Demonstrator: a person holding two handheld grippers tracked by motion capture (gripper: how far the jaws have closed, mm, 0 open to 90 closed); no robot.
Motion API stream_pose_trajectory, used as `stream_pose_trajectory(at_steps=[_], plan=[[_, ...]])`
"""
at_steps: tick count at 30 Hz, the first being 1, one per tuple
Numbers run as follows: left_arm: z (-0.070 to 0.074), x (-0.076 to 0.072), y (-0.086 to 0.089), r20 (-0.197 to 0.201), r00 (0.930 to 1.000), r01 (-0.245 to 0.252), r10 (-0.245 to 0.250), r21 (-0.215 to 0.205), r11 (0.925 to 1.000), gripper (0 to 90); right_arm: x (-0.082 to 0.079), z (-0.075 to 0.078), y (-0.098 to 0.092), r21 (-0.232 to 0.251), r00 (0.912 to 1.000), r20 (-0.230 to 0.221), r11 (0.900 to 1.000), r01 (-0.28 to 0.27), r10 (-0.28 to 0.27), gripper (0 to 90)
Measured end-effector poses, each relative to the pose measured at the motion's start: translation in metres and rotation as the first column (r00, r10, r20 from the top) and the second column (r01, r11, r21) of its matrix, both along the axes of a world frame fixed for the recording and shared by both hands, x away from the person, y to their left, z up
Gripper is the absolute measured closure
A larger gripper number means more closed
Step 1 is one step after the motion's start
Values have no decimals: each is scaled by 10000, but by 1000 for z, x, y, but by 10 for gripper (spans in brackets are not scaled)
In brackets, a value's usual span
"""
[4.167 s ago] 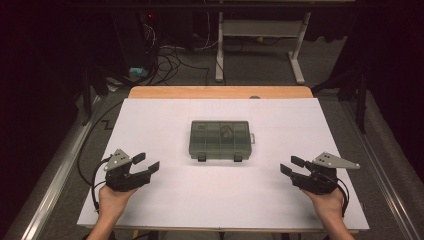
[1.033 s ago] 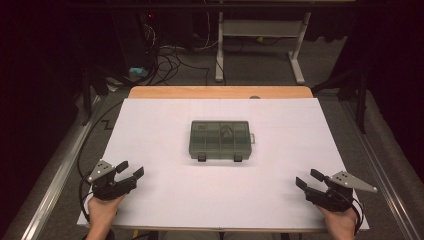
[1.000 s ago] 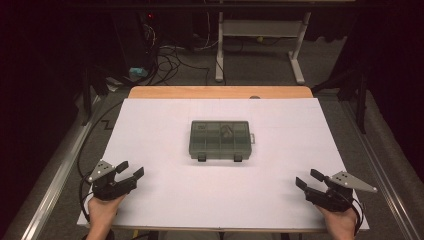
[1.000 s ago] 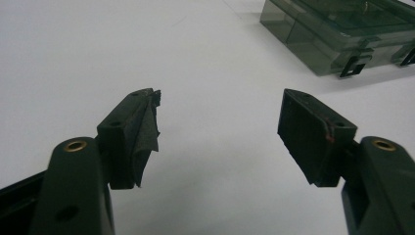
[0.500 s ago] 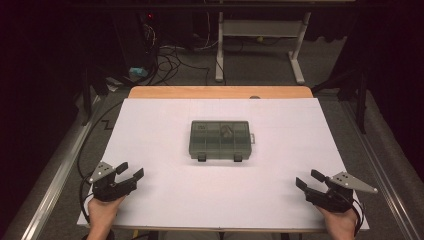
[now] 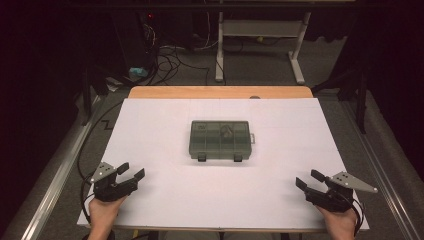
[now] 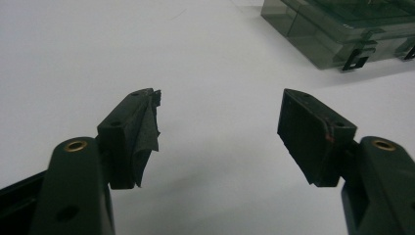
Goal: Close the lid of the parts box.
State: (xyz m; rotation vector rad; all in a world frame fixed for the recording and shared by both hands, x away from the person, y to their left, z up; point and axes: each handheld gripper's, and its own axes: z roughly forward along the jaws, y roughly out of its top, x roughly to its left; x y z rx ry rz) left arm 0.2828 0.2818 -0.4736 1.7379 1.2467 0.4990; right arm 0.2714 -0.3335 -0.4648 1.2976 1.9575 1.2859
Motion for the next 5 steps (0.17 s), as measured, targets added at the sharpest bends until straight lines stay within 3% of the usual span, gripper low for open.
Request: stream_pose_trajectory(at_steps=[5], plan=[[0,0,0,-18,10000,10,-10,-24,10000,320,0,0,0,-33,10000,-26,10000,2,-2,307]])
